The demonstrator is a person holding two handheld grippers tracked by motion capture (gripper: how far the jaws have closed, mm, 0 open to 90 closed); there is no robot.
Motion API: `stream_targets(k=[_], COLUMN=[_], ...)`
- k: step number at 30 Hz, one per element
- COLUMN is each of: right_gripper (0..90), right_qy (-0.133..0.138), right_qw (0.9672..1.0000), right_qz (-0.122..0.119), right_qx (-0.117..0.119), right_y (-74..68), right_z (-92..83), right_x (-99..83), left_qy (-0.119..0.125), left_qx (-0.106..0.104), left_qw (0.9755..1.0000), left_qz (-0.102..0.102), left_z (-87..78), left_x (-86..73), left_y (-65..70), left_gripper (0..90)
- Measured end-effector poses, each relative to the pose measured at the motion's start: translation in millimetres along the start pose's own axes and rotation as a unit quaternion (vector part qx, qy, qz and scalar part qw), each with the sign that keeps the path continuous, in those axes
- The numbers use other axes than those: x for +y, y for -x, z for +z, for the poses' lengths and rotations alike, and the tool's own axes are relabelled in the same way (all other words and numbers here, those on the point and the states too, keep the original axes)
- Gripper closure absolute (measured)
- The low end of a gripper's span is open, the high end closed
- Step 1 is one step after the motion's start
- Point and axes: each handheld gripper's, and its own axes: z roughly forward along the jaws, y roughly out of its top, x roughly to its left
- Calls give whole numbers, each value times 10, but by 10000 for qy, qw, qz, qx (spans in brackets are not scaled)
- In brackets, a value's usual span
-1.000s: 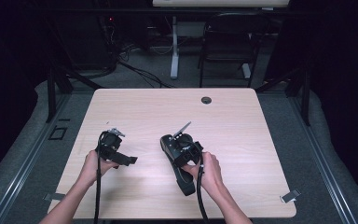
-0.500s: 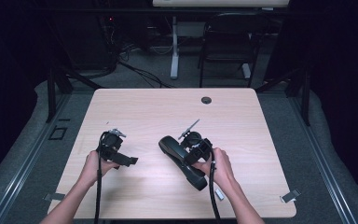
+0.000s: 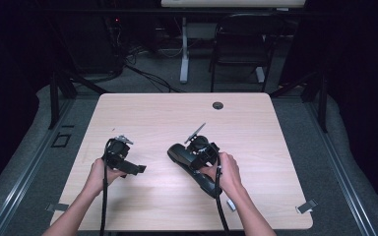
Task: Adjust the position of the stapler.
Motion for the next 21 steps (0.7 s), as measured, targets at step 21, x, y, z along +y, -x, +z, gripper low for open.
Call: stream_targets(k=[21], right_gripper=[536], right_qy=[1], right_qw=[9954], right_qz=[-878], right_qx=[388], right_y=[50], right_z=[128], right_x=[70], left_qy=[-14], left_qx=[-2], left_qw=[10000], left_qz=[-6], left_z=[16], left_x=[3], left_y=[-12], left_gripper=[0])
